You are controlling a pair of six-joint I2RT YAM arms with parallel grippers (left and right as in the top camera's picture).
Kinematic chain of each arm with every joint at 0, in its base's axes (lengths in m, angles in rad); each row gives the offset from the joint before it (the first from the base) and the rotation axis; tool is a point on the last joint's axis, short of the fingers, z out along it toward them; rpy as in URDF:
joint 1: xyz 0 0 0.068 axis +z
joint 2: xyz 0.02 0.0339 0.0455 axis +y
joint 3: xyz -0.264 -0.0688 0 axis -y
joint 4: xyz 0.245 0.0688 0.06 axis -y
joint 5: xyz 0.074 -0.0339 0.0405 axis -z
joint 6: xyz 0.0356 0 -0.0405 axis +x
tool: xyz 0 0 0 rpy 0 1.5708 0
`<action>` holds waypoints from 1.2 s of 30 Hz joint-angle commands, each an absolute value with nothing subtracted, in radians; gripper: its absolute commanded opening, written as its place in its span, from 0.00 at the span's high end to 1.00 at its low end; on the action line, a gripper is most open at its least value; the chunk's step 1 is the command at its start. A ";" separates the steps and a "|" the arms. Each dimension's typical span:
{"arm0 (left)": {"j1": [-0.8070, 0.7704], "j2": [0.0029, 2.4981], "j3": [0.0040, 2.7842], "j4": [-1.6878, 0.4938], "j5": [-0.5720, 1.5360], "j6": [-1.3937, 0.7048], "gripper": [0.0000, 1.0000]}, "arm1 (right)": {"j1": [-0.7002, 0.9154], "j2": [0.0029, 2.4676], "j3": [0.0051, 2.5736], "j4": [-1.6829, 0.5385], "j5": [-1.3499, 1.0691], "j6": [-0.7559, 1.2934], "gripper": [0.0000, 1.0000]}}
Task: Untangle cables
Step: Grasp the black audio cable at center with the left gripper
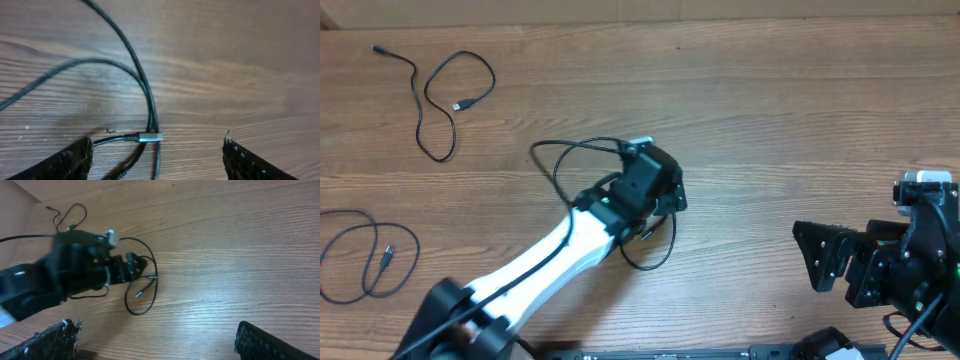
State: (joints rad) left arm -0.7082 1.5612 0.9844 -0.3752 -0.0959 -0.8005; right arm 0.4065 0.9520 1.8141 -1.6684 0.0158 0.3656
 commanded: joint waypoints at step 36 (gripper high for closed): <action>-0.747 1.990 1.246 -0.400 -0.189 -0.658 0.53 | 0.403 0.951 1.824 -1.686 0.028 0.368 0.00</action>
